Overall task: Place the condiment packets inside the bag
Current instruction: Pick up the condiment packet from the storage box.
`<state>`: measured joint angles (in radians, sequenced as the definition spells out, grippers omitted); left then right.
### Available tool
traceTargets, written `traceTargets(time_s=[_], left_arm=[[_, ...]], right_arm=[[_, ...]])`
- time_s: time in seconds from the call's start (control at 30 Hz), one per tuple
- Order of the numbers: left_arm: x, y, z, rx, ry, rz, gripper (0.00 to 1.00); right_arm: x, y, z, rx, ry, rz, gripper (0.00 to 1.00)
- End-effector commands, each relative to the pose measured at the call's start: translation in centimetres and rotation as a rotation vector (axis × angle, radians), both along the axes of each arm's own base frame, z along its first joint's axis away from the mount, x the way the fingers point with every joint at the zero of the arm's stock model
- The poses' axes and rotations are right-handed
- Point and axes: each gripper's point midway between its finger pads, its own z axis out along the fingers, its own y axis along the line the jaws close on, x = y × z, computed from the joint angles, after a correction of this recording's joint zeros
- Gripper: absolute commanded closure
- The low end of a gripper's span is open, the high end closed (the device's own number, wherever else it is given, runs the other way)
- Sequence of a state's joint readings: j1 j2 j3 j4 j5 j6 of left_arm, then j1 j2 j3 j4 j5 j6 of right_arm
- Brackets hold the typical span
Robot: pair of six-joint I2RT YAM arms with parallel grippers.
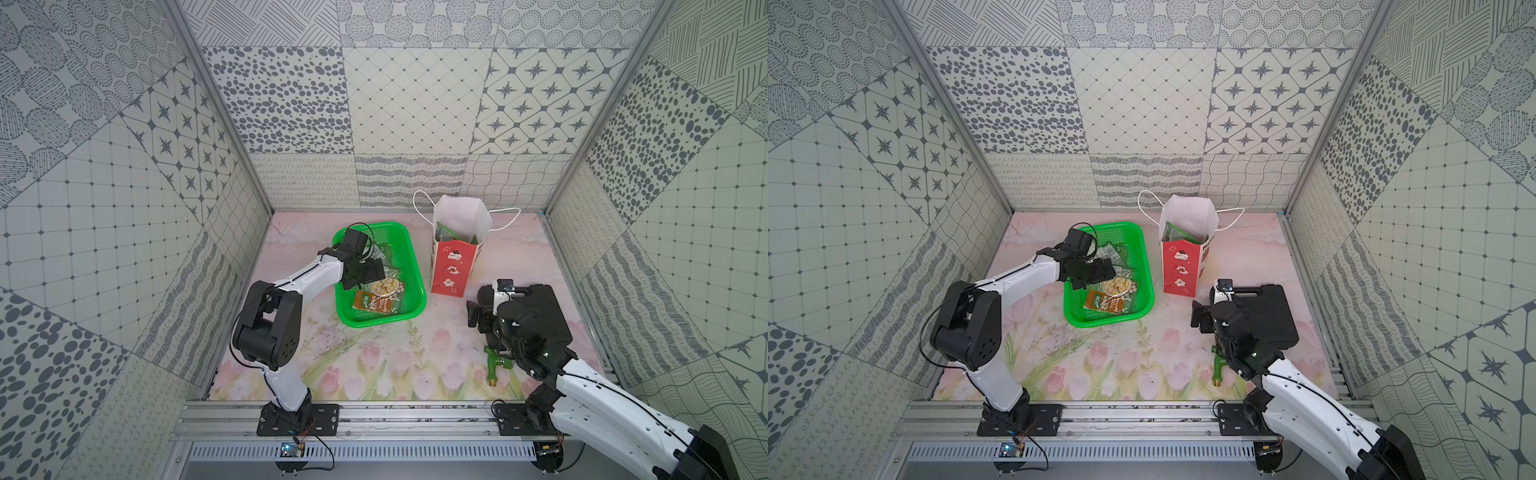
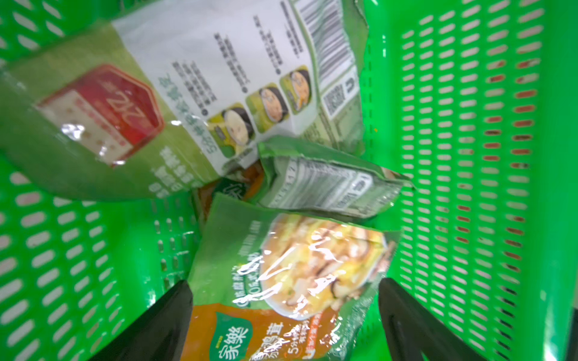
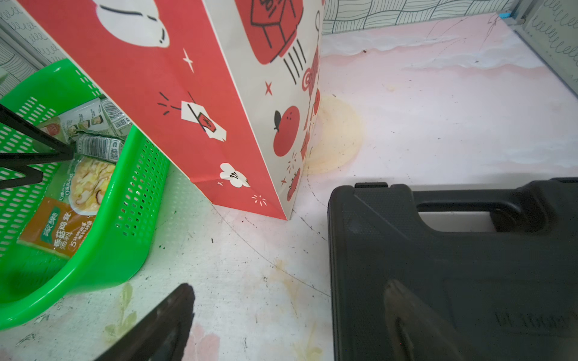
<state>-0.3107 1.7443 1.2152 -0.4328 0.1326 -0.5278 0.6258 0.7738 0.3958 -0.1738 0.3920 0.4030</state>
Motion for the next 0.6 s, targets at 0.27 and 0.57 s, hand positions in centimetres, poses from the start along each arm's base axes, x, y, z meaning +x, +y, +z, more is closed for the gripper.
traceTargets(time_s=[0.27,0.57], left_arm=[[-0.8,0.2,-0.2,-0.03,0.03,0.024,0.05],[-3.9,-0.4,-2.4,0.133,0.12,-0.027,0.11]], right_arm=[[0.7,0.5,2.1,0.038,-0.058,0.009,0.03],[0.8,0.7,2.1,0.038,-0.052,0.012,0.03]])
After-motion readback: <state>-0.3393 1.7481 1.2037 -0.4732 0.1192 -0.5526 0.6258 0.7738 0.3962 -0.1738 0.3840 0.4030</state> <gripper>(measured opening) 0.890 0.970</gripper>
